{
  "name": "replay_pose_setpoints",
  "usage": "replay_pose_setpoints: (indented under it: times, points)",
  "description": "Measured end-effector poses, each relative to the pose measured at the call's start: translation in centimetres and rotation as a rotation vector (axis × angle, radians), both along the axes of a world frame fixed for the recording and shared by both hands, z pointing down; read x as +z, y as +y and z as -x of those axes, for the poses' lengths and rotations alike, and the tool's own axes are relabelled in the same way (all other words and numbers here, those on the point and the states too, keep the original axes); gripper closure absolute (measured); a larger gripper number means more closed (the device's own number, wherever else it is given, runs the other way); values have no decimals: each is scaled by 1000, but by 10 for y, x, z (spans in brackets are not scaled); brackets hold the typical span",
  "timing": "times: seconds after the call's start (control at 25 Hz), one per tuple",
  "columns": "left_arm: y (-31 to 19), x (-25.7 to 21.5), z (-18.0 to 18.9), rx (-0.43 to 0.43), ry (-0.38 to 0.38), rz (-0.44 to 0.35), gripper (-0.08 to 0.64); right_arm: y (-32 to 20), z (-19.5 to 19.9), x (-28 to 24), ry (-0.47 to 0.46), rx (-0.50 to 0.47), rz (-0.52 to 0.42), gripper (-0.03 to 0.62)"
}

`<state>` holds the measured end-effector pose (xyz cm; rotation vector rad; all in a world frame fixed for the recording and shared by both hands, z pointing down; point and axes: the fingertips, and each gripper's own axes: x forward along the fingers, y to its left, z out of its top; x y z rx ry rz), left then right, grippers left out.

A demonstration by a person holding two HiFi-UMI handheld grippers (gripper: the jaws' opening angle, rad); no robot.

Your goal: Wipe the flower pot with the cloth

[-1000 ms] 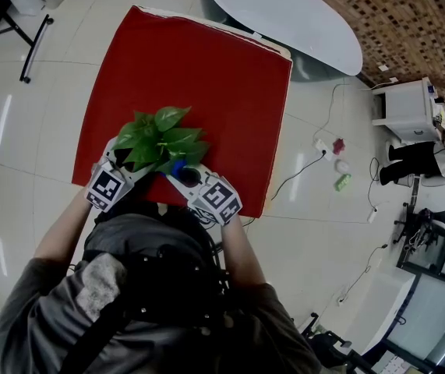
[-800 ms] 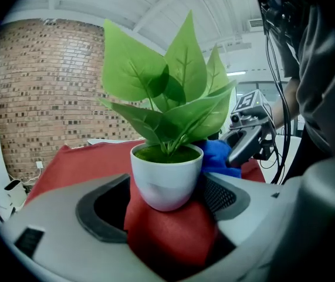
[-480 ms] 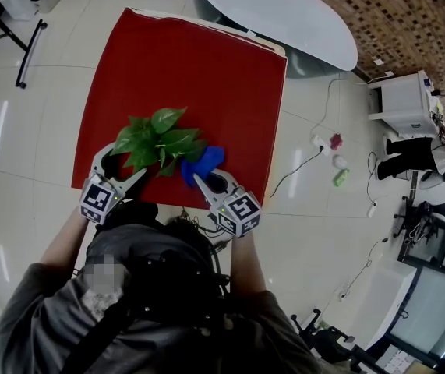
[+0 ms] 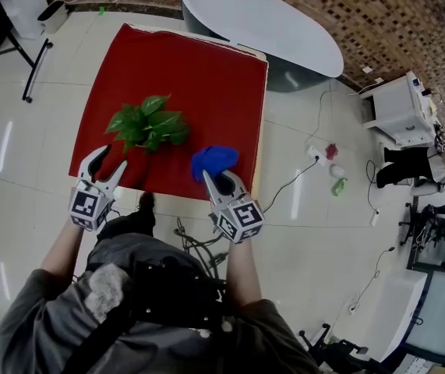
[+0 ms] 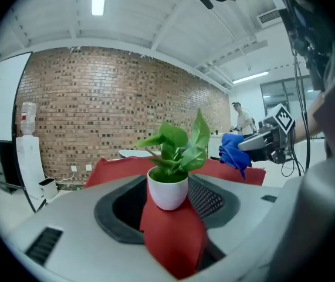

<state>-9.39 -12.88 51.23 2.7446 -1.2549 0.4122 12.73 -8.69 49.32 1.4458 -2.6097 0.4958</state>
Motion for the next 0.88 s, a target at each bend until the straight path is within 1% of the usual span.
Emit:
replay_pose_setpoints:
  times: [0.04,0.08,0.12,0.28,0.36,0.44,0.52,0.56,0.68,0.76,0.88]
  points:
    - [13,-9,-4,-5,8,-9,304,12,-5,-10,-3,11,-22,526]
    - [28,-18,-8,-8,16,-21,318,25,-9,-20,-1,18,-43,526]
    - [45,-26,-13,-10,23,-37,352,39,-12,-28,8,22,-65,526]
    - [113,-56,-35,-18,50,-115,443,103,-16,-55,77,11,-159,526]
    - [147,-69,-41,-51,76,-141,485,138,-18,-75,55,20,-209,526]
    - [179,-82,-42,-100,114,-150,531,174,-23,-95,21,38,-265,526]
    - [209,-97,-43,-125,148,-148,541,207,-26,-114,18,50,-305,526]
    - [223,-105,-44,-124,152,-152,541,221,-27,-122,26,52,-315,526]
    - [261,-126,-53,-103,124,-154,541,260,-26,-145,45,49,-336,526]
    - [282,-138,-57,-96,112,-139,541,284,-24,-161,34,46,-356,528]
    - [304,-159,-64,-78,127,-109,541,309,-19,-183,10,41,-374,528]
